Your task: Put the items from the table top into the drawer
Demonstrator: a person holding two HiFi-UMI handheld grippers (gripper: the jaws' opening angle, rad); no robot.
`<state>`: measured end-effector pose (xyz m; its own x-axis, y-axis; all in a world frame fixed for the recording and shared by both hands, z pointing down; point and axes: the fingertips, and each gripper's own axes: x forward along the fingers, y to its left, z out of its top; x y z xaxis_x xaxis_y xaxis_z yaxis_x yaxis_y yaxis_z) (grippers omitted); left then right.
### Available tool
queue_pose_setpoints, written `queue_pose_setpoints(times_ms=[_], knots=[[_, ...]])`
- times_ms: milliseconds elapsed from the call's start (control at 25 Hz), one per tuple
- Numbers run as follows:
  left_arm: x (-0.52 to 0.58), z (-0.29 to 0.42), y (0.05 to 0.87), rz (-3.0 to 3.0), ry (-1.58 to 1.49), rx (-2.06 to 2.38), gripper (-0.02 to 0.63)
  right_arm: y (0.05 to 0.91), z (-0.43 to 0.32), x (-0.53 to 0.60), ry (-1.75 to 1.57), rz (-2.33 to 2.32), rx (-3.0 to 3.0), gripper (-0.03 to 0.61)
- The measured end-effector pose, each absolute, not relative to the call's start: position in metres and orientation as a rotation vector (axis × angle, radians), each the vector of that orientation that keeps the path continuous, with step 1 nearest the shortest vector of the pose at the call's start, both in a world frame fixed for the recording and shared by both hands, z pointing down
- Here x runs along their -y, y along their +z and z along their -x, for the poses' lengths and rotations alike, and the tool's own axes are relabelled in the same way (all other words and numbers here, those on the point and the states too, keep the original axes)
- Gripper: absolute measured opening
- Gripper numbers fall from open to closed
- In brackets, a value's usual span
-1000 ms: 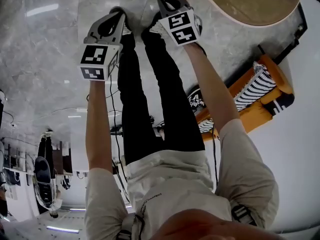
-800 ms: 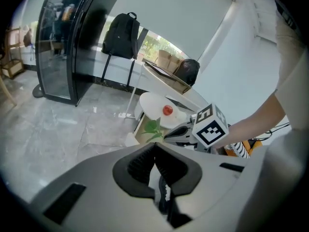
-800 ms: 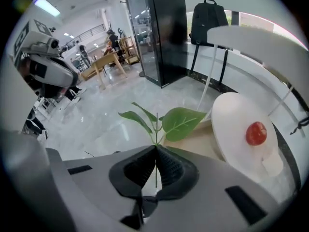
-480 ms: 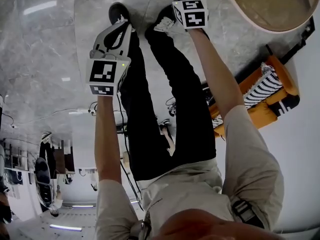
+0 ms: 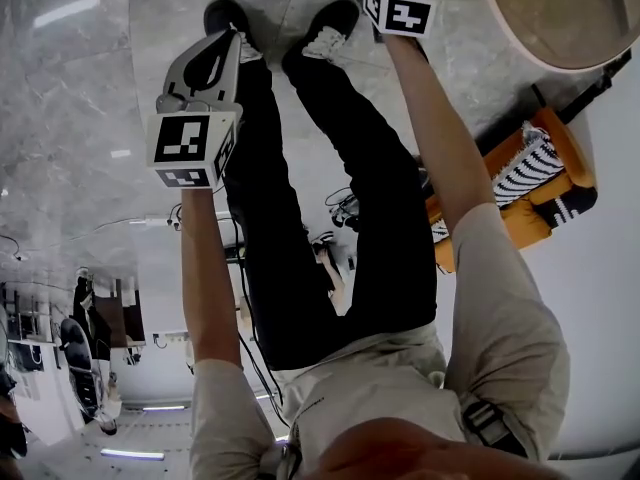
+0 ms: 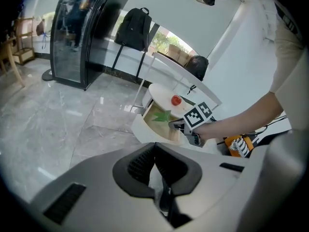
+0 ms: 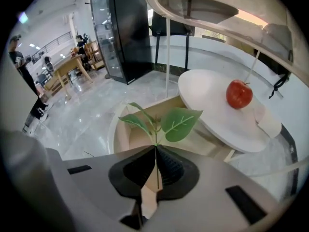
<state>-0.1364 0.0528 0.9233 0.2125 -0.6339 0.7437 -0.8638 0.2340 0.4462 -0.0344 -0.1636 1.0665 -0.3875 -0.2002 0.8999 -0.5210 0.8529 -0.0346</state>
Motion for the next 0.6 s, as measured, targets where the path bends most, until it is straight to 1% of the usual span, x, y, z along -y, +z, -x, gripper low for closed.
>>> queue_pose_setpoints(times_ms=[160,320,600], knots=[[-0.047,0.132,0.917,-1.498,0.288,1.484,0.021,1.07,0.027,0.161,0.448,-0.6,1.894,0.04],[-0.037,0.127,0.898,-1.536,0.296,1.468,0.021,1.056,0.014,0.145,0.501,-0.616,1.878,0.04],[-0.014,0.127,0.839,-1.583,0.358,1.431,0.021,0.987,0.005,0.115,0.56,-0.585,1.891,0.04]])
